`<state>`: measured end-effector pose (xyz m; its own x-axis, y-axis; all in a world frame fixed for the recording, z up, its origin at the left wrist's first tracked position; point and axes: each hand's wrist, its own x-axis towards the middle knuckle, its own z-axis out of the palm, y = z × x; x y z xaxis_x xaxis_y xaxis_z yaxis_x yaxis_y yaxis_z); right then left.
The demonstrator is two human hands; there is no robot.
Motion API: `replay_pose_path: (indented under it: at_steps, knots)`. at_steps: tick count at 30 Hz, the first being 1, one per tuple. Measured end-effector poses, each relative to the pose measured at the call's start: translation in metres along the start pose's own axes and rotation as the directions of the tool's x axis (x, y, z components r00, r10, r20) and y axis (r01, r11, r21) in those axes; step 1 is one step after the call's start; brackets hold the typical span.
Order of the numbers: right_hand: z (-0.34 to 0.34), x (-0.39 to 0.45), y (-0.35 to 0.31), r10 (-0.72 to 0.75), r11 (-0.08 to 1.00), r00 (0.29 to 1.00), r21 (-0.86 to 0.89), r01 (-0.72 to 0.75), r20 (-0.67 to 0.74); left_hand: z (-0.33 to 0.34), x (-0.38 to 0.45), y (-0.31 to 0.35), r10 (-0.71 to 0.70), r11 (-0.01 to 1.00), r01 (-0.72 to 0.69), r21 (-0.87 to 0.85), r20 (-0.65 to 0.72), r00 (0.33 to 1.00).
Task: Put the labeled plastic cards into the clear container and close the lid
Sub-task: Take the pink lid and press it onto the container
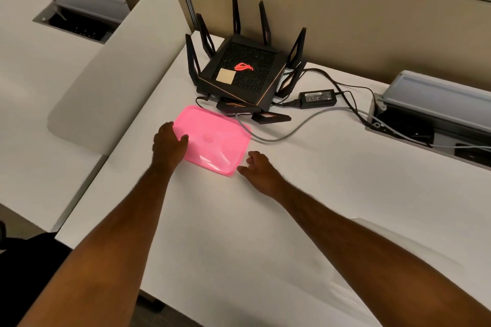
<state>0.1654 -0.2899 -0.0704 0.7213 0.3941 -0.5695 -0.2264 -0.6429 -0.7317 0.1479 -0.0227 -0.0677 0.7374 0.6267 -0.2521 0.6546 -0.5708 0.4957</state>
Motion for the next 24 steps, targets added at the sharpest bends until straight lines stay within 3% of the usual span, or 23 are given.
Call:
replay_pose_path:
  at_steps: [11,24]
  knots:
    - [0.008,0.012,-0.008,0.069,0.993,0.998,0.098,-0.07,0.012,0.014,0.001,0.0,-0.027,0.998,0.027,-0.065,-0.01,1.0]
    - [0.009,-0.043,-0.007,0.035,0.984,0.999,0.175,-0.036,0.011,-0.009,-0.052,-0.027,-0.057,0.972,0.033,-0.233,-0.096,0.994]
